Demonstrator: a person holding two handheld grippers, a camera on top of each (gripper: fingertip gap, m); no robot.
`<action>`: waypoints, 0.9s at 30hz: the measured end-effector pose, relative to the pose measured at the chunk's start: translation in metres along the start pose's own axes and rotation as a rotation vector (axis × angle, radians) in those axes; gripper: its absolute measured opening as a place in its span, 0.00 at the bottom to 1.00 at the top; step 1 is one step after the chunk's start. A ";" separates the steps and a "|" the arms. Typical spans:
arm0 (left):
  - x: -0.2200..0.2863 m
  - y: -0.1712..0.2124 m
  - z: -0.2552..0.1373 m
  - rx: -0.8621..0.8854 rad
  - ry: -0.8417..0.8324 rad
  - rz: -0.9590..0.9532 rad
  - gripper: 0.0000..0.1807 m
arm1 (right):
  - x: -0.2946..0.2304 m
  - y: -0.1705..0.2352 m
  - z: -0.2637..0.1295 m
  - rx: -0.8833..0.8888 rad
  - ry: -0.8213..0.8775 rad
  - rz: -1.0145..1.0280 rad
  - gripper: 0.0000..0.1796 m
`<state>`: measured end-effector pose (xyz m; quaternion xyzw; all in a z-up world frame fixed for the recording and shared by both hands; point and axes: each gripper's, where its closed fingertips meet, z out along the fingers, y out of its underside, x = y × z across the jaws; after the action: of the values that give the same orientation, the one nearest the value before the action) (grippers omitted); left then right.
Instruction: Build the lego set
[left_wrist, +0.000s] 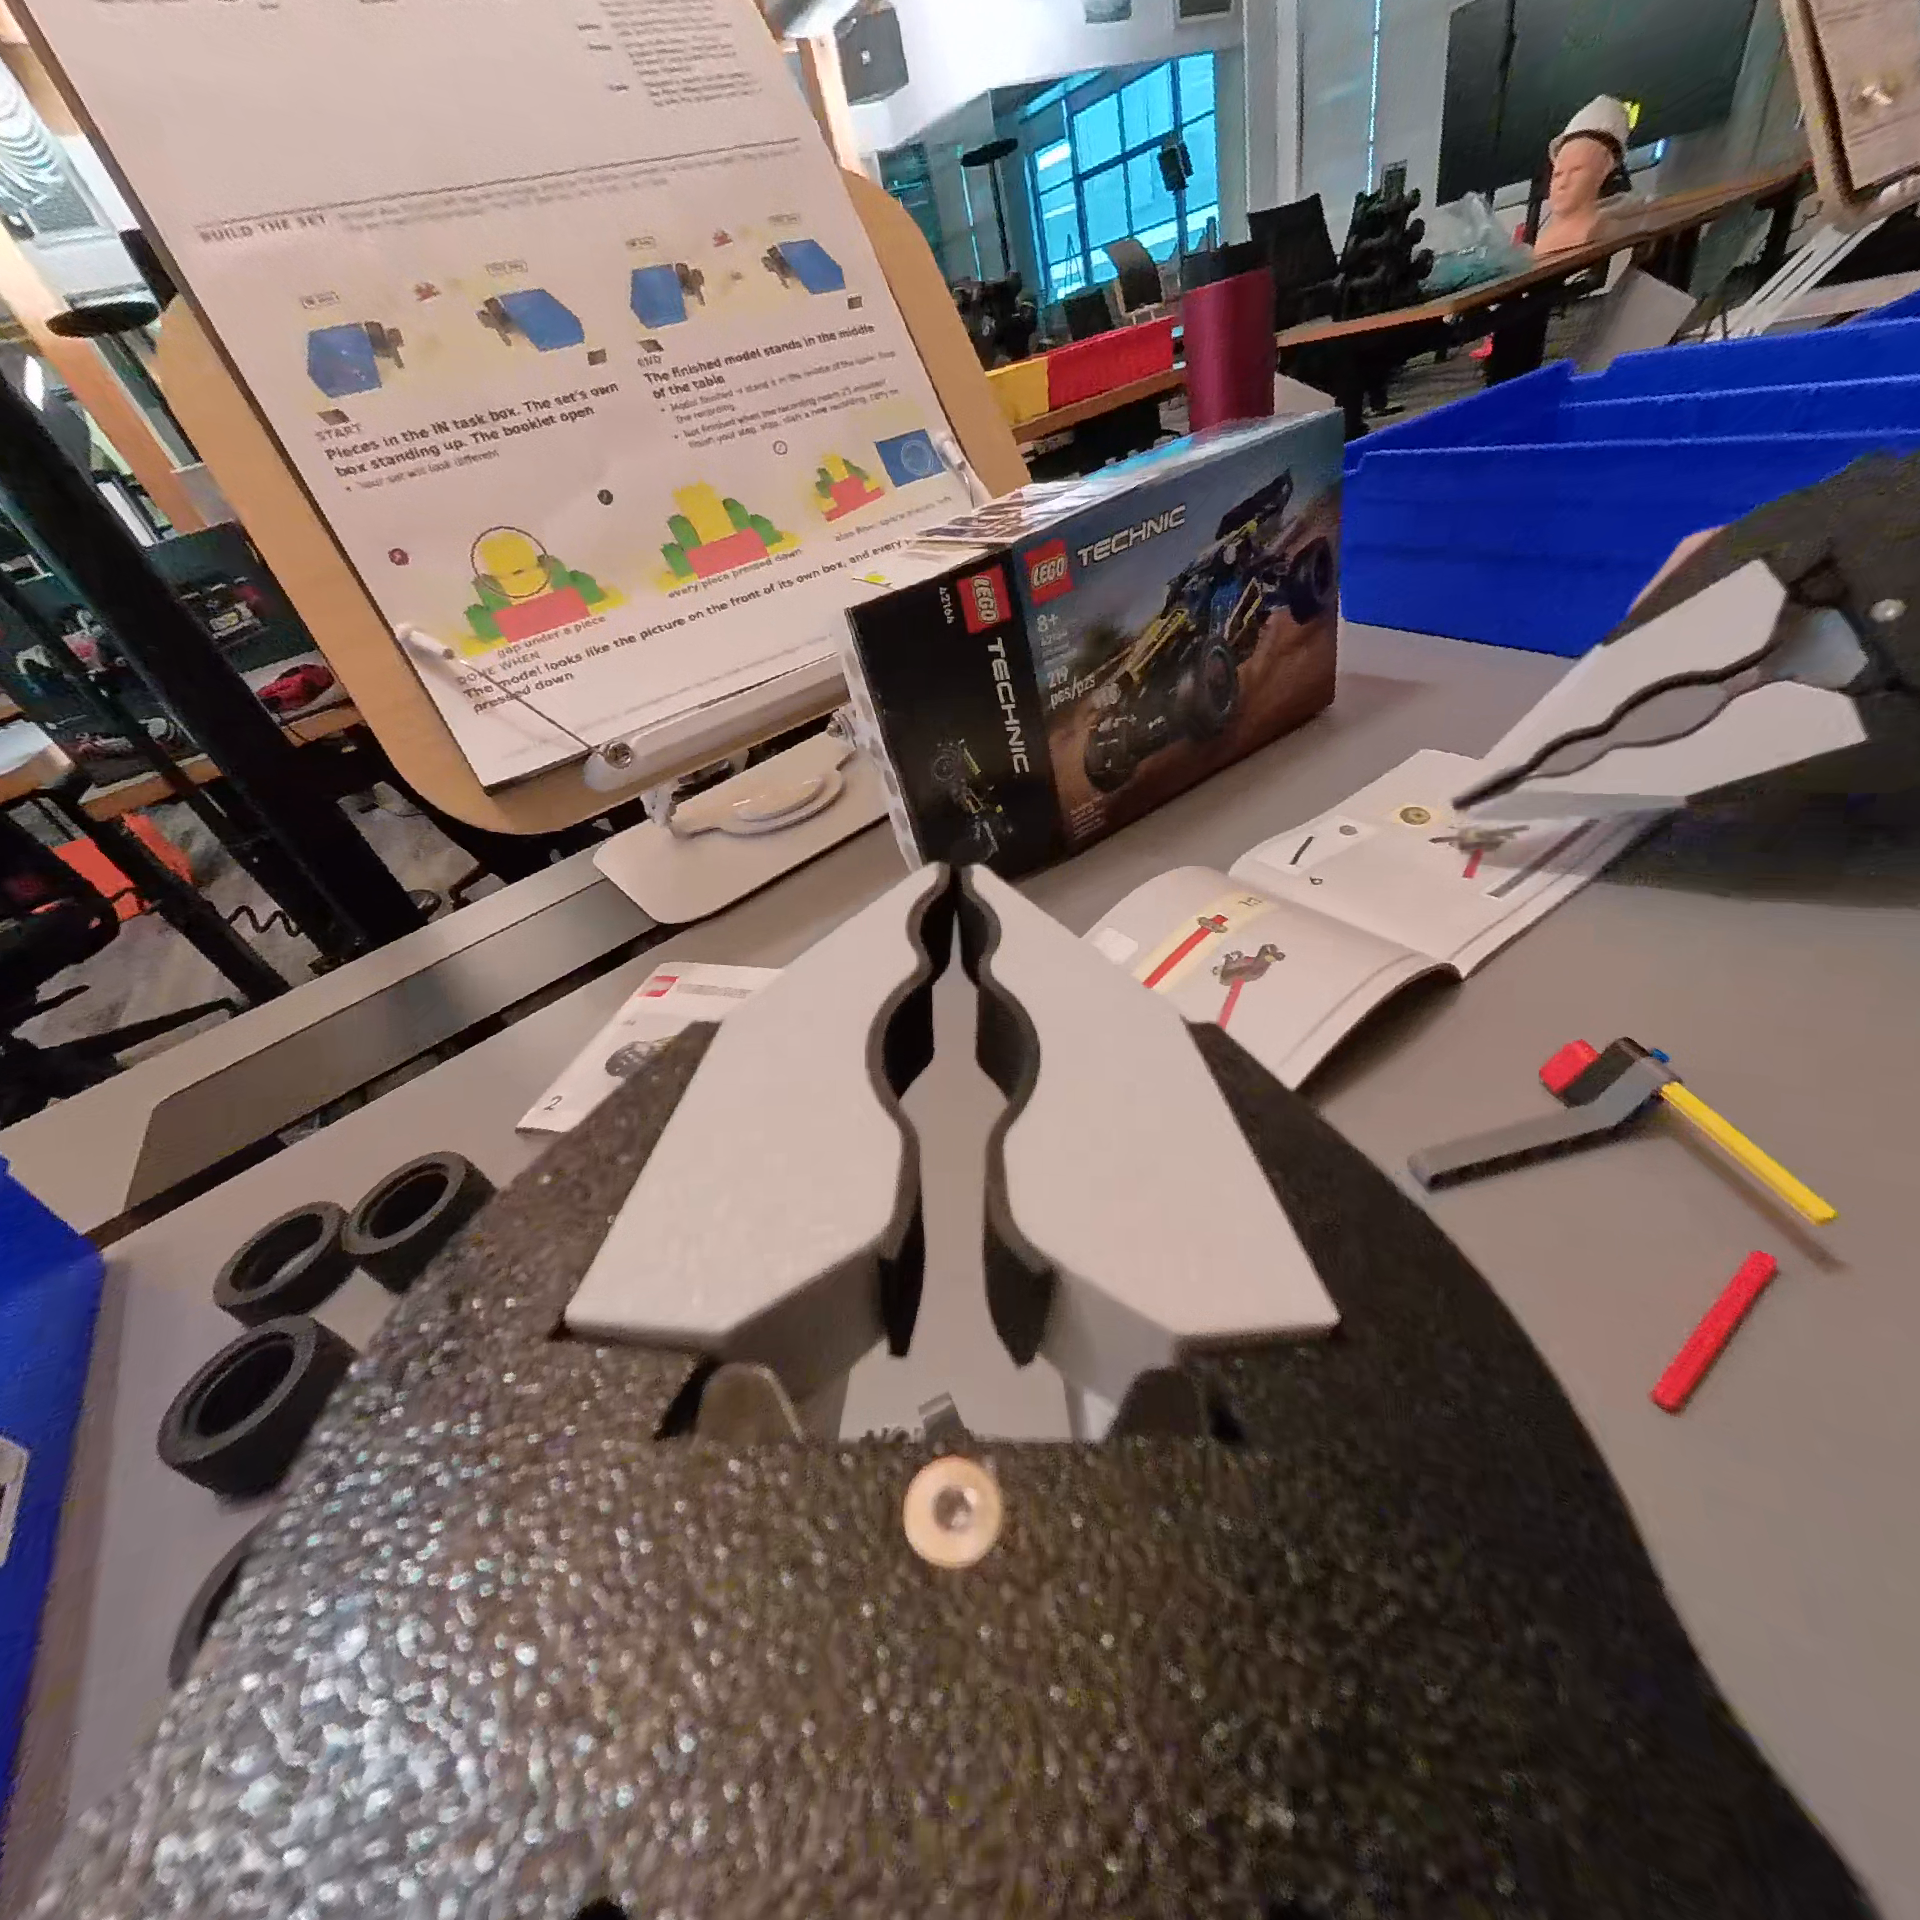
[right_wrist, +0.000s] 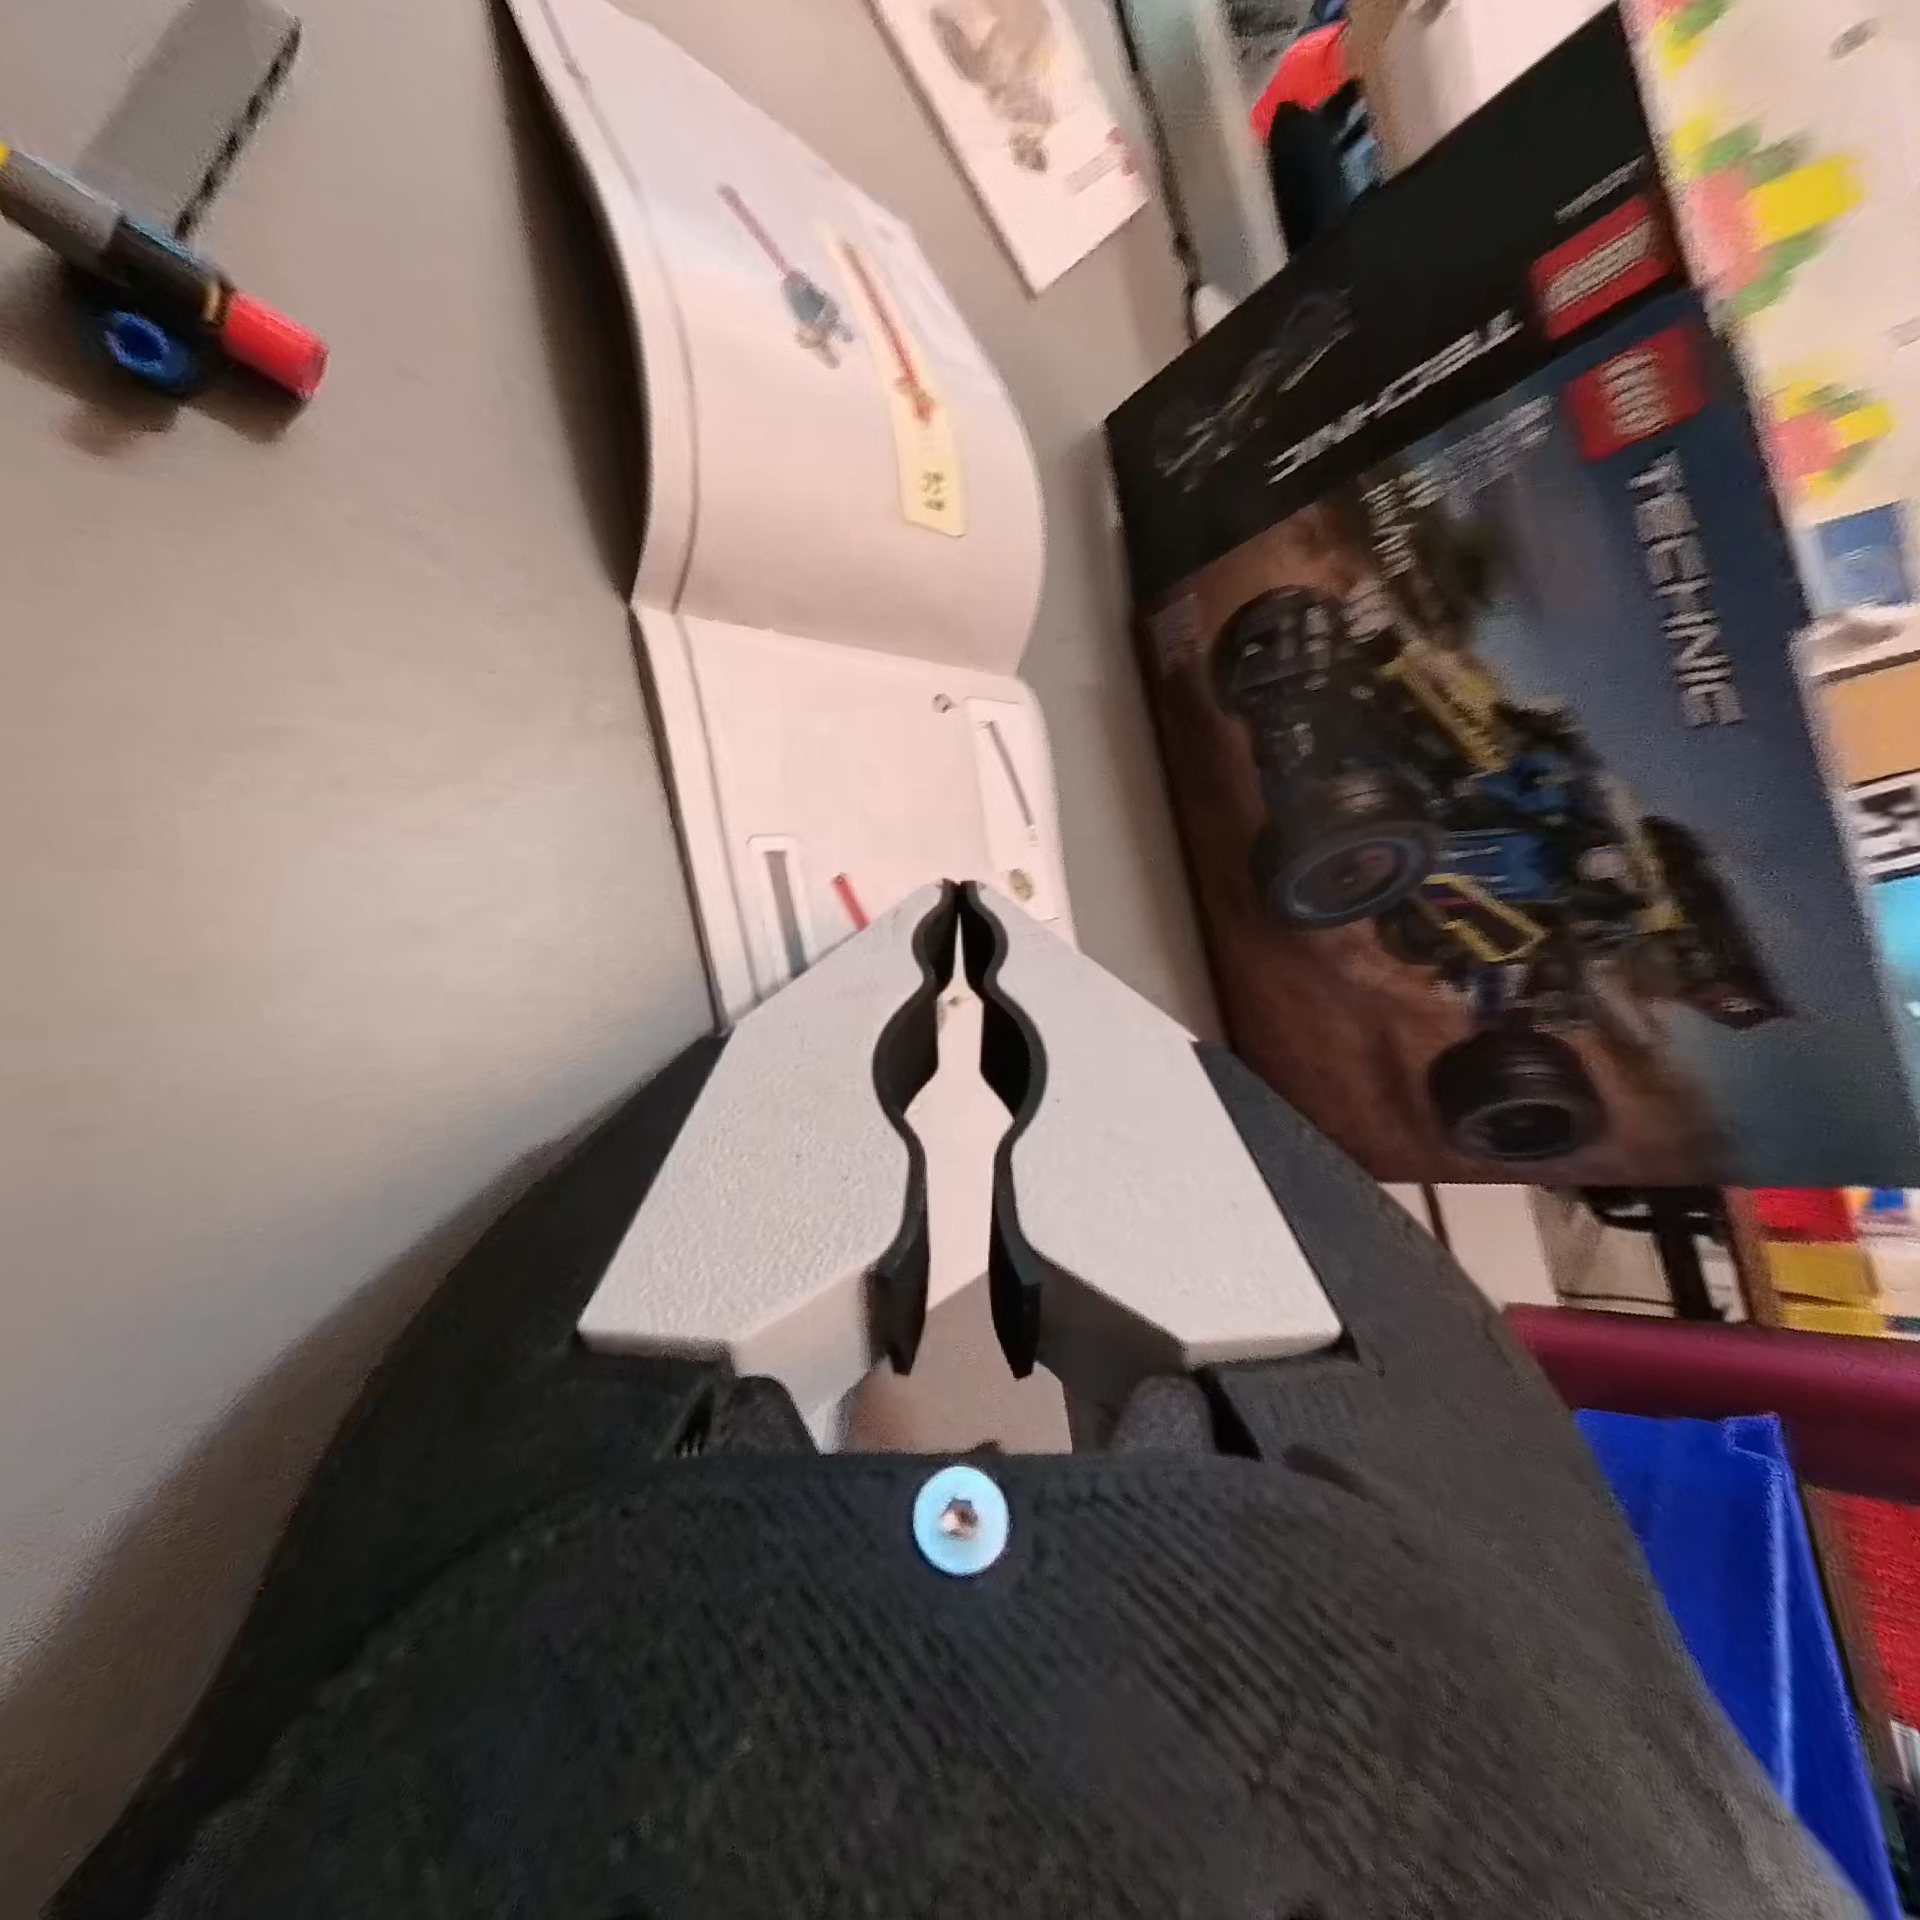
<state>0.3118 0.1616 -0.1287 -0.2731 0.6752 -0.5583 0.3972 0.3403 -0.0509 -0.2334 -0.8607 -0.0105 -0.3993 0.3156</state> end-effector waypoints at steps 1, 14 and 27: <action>-0.002 0.000 -0.001 -0.006 -0.006 0.005 0.00 | 0.003 -0.005 -0.001 0.023 0.020 0.007 0.00; -0.102 0.013 -0.079 -0.296 -0.217 -0.102 0.01 | 0.026 -0.005 -0.001 0.056 0.185 0.012 0.14; 0.000 0.080 -0.108 -0.815 0.379 -0.134 0.04 | 0.026 0.003 0.006 0.040 0.190 0.006 0.14</action>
<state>0.2270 0.2380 -0.2002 -0.3433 0.8815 -0.3116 0.0894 0.3625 -0.0560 -0.2196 -0.8124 0.0143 -0.4780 0.3336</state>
